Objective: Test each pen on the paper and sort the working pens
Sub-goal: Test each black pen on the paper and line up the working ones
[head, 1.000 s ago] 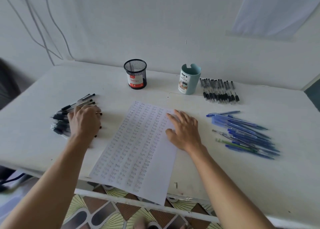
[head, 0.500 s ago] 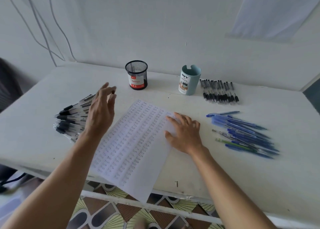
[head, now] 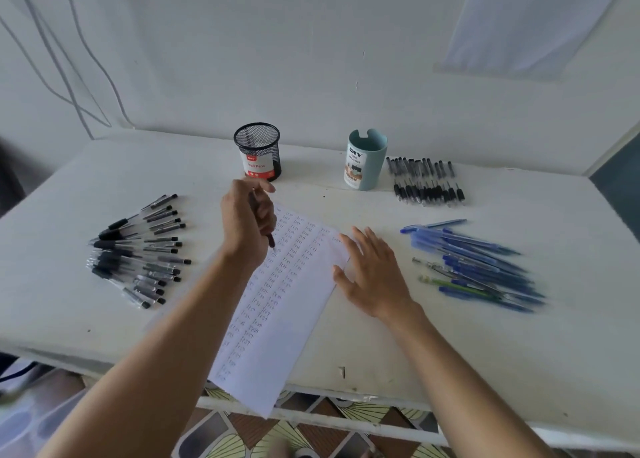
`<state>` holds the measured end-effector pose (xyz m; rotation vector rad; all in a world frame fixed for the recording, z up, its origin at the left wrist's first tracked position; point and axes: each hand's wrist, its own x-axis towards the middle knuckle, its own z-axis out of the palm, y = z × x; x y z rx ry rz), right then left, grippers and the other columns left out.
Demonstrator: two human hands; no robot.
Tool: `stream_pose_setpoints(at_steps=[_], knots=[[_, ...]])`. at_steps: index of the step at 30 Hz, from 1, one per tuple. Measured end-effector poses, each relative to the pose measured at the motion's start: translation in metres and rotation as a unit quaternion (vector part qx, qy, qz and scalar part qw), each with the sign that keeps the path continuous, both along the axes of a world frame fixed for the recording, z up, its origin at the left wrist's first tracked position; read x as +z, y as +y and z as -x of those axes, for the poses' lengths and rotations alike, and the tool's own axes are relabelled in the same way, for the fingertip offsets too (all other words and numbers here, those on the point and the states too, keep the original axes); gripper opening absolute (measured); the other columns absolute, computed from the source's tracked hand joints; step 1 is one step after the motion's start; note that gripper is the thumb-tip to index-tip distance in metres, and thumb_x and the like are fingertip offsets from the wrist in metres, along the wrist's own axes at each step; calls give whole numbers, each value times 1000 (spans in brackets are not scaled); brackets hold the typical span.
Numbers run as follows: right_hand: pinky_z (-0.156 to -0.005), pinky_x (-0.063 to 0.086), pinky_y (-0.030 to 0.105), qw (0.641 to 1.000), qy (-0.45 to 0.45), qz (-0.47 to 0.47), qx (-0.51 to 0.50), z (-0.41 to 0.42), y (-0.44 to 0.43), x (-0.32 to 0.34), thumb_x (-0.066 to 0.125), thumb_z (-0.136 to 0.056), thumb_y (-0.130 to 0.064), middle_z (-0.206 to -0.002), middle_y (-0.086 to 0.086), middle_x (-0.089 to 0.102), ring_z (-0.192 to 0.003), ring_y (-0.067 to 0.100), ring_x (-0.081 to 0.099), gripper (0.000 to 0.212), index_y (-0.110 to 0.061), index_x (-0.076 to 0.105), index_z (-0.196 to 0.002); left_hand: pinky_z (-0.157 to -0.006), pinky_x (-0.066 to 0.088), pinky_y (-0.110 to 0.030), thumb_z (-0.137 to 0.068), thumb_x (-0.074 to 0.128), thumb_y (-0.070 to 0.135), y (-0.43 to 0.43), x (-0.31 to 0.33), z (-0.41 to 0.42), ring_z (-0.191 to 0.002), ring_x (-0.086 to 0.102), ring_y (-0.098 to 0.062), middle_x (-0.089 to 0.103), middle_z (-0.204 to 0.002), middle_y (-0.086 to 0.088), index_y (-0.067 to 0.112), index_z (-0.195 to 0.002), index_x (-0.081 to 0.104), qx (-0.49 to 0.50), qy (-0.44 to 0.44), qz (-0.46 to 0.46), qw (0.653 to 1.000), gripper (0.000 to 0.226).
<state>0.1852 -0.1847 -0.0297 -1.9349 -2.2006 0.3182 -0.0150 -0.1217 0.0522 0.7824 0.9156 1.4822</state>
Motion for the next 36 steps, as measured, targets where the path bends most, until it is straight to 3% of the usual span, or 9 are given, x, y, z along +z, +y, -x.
stream_pose_setpoints(at_steps=[3,7,11,14,18,21,27,31,36], knots=[[-125,0,39,1000,8,-3,3,1,0,0,8,-85,-62,-167,3,8,-154,20,-1,83,-21,17,-157,-43,14,-23,-97,49,36,8,-8,-7,-43,25,-8,47,-68,3,15,-86,64,-32,-48,13,998,28],[-123,-5,37,1000,9,4,-6,2,1,0,10,-91,-58,-167,5,5,-154,20,-3,78,-18,16,-157,-40,29,-18,-101,47,-2,16,-25,-21,-47,42,-7,63,-85,-1,10,-106,67,-37,-3,9,999,24],[-122,-9,36,1000,0,14,-9,2,2,0,23,-103,-47,-167,6,3,-154,20,-4,64,-17,13,-158,-68,47,-25,-107,32,33,18,-40,-31,-83,60,-19,62,-104,-4,16,-121,66,-109,23,13,994,41],[-120,-12,33,1000,9,21,-9,2,1,2,25,-104,-46,-167,5,2,-154,19,-5,63,-17,12,-158,-65,54,-31,-107,23,51,22,-46,-44,-71,66,-26,66,-90,-11,3,-108,70,-130,89,32,987,67],[-121,-11,30,996,78,47,1,-5,4,8,32,-105,-42,-167,0,5,-153,14,-2,61,-19,15,-158,-87,60,-44,-95,68,27,29,-57,-57,-85,73,-31,74,-89,-17,-1,-89,70,-109,184,8,977,28],[-121,-8,29,994,87,63,26,-14,5,12,34,-105,-40,-167,2,7,-153,14,0,61,-16,17,-158,-59,52,-33,-77,87,19,34,-62,-64,-62,62,-18,67,-69,-5,7,-78,61,-89,309,-1,947,28],[-119,-10,27,995,22,62,73,-27,6,8,27,-106,-42,-168,1,1,-153,12,-5,62,-15,11,-159,-41,44,-25,-83,78,7,38,-56,-76,-44,57,-13,66,-66,-9,5,-81,60,-90,373,-34,923,18],[-120,-9,29,996,4,35,79,-28,5,1,18,-100,-46,-167,4,6,-154,16,-1,67,-14,16,-159,-42,41,-22,-79,70,-2,40,-59,-76,-39,51,-12,64,-56,-16,-8,-69,53,-75,417,-12,906,20],[-123,-8,38,998,1,16,58,-26,4,-3,6,-88,-54,-167,2,10,-154,20,-1,80,-17,21,-157,-45,29,-27,-63,57,-4,44,-65,-73,-51,39,-19,45,-50,-7,2,-59,38,-46,470,0,882,21]])
